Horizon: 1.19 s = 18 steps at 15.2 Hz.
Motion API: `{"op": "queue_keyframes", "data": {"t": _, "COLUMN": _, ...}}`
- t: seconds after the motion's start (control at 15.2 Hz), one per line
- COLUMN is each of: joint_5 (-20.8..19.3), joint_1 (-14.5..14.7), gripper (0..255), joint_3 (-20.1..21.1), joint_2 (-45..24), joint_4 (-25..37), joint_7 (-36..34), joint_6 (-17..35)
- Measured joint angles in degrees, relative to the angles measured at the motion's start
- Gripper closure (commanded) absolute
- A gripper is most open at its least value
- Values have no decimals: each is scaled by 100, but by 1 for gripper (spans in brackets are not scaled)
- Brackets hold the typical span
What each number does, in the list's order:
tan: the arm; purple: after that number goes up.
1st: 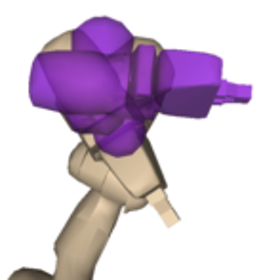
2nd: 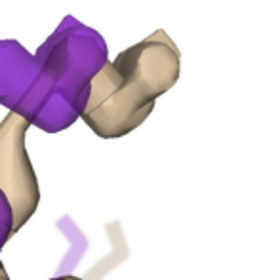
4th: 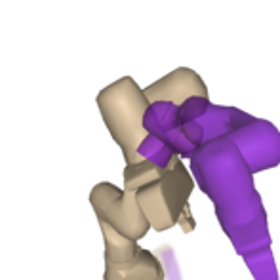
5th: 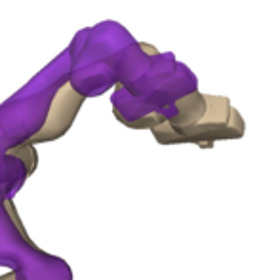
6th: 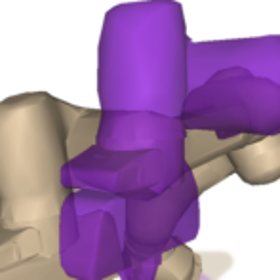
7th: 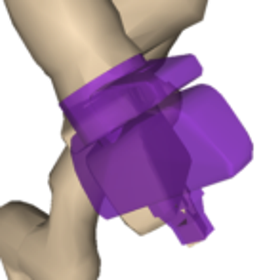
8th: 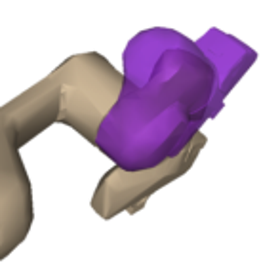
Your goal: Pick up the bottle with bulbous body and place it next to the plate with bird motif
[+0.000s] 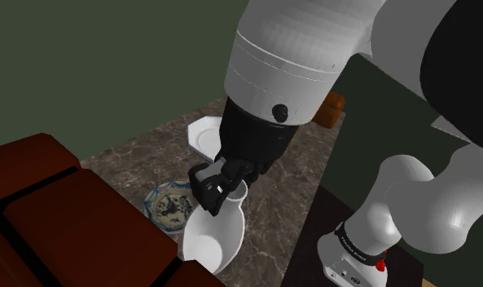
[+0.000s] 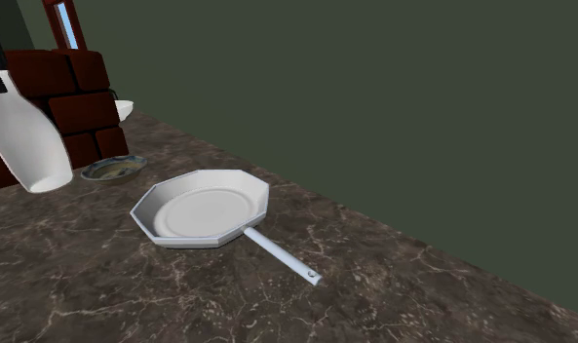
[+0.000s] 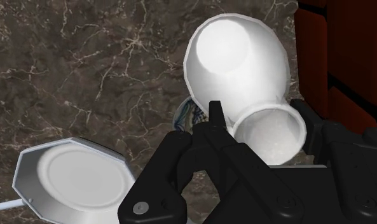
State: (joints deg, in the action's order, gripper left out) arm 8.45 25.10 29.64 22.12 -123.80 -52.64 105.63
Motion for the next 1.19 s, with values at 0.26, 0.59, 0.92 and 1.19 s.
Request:
{"op": "queue_keyframes", "data": {"t": 0.26, "joint_5": 9, "joint_1": 7, "gripper": 255, "joint_3": 26, "joint_2": -14, "joint_4": -165, "joint_7": -6, "joint_6": 180}}
{"op": "queue_keyframes", "data": {"t": 0.59, "joint_5": 8, "joint_1": 7, "gripper": 0, "joint_3": 30, "joint_2": -18, "joint_4": -174, "joint_7": -9, "joint_6": 194}}
{"op": "queue_keyframes", "data": {"t": 0.92, "joint_5": 8, "joint_1": 7, "gripper": 0, "joint_3": 30, "joint_2": -18, "joint_4": -172, "joint_7": -10, "joint_6": 195}}
{"op": "queue_keyframes", "data": {"t": 1.19, "joint_5": -2, "joint_1": -2, "gripper": 0, "joint_3": -33, "joint_2": 40, "joint_4": 207, "joint_7": 4, "joint_6": -230}}
